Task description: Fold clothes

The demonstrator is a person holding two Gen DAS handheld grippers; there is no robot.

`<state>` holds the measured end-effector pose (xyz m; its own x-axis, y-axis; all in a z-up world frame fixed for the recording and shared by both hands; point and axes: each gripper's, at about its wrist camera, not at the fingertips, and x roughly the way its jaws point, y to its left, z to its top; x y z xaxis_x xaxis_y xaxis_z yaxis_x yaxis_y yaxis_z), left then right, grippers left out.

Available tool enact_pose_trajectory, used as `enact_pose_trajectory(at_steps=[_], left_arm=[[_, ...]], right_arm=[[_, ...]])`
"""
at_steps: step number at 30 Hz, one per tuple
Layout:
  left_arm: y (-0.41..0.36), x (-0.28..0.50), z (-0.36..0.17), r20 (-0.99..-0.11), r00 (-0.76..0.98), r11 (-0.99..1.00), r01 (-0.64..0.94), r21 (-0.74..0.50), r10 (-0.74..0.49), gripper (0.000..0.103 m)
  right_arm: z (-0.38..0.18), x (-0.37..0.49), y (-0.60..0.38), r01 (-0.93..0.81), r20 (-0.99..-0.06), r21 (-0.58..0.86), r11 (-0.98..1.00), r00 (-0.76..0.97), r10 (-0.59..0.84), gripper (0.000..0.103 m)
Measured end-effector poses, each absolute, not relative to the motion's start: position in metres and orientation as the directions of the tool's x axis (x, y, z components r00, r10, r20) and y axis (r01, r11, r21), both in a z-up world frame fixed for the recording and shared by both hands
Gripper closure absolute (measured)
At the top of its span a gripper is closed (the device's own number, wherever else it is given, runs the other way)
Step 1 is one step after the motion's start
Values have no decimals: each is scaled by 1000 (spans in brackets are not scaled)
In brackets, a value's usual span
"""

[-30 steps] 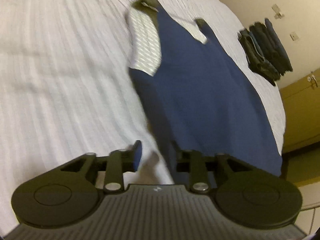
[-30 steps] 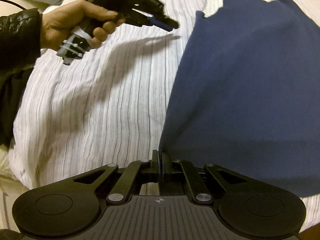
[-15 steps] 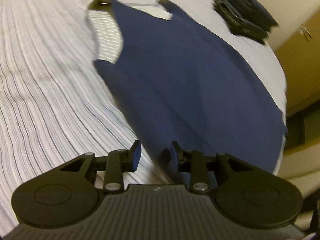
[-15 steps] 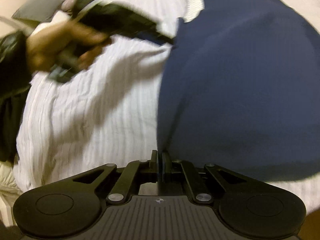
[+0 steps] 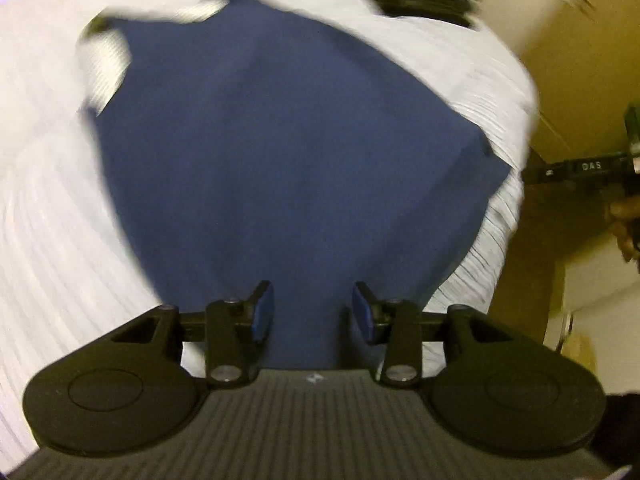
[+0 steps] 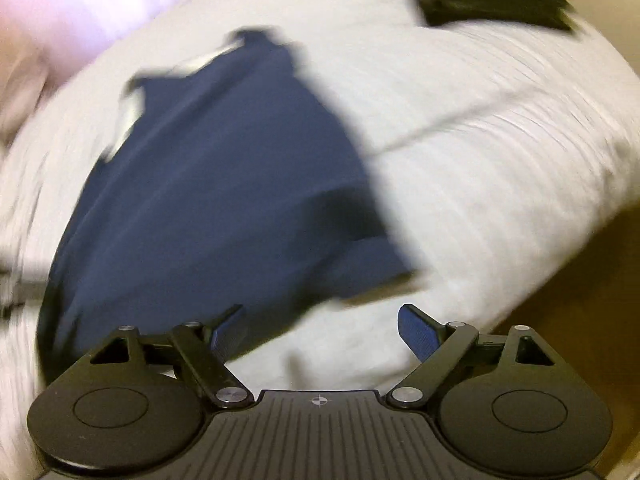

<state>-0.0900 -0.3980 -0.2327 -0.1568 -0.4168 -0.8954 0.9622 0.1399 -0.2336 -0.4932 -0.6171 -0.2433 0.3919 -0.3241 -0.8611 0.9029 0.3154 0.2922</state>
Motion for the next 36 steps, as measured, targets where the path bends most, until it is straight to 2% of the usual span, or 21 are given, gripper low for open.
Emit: enact_pose_trajectory(at_steps=[1, 3, 5, 7, 11, 14, 15, 16, 17, 18, 19, 22, 26, 29, 30, 32, 34, 36], left_arm=[[-389, -92, -234, -905, -129, 214, 949, -231, -405, 64], [-371, -96, -235, -922, -81, 333, 918, -217, -378, 63], [-355, -100, -236, -935, -44, 421, 885, -200, -352, 62], [-339, -103, -237, -946, -10, 504, 844, -181, -323, 55], [-330, -104, -252, -954, -4, 583, 791, -187, -300, 48], [-329, -93, -258, -949, -31, 612, 757, -228, -315, 47], [-328, -89, -256, -943, -42, 613, 751, -247, -329, 50], [-326, -85, -253, -938, -52, 613, 744, -266, -343, 60], [-325, -82, -250, -932, -63, 613, 737, -285, -357, 72], [-324, -78, -247, -926, -73, 613, 729, -304, -371, 96], [-322, -74, -245, -919, -83, 613, 722, -322, -385, 101], [-318, -63, -237, -897, -113, 609, 697, -378, -427, 101], [-312, -49, -226, -863, -149, 600, 662, -450, -482, 101], [-313, -45, -221, -857, -167, 582, 670, -461, -487, 101], [-314, -45, -220, -858, -173, 575, 677, -460, -484, 101], [-317, -41, -214, -853, -186, 559, 684, -469, -488, 101], [-312, -38, -199, -836, -200, 525, 697, -488, -511, 102], [-308, -42, -181, -811, -214, 490, 704, -515, -545, 102]], right_arm=[[-250, -508, -636, 895, -852, 335, 296, 421, -310, 17], [-263, -526, -658, 857, -831, 426, 289, 497, -250, 34], [-277, -541, -677, 804, -795, 522, 284, 579, -178, 35], [-288, -545, -683, 756, -768, 581, 302, 632, -105, 35], [-303, -543, -683, 715, -751, 622, 321, 660, -15, 35], [-307, -543, -681, 703, -731, 650, 290, 682, -13, 35], [-308, -544, -681, 696, -720, 663, 276, 693, -16, 35], [-308, -544, -681, 689, -710, 676, 261, 704, -17, 35], [-308, -545, -680, 682, -700, 689, 246, 714, -17, 35], [-309, -545, -679, 675, -692, 699, 234, 722, -17, 35], [-310, -544, -679, 672, -686, 706, 225, 727, -18, 35], [-312, -550, -677, 666, -668, 728, 163, 742, -53, 35], [-328, -559, -673, 597, -591, 802, -3, 793, -148, 35], [-339, -552, -675, 562, -560, 825, -51, 803, -202, 35], [-342, -550, -676, 560, -562, 825, -79, 797, -220, 49], [-343, -549, -680, 554, -571, 820, -141, 780, -255, 96], [-325, -554, -688, 558, -582, 812, -170, 760, -289, 97], [-288, -561, -700, 582, -581, 806, -102, 747, -323, 98]])
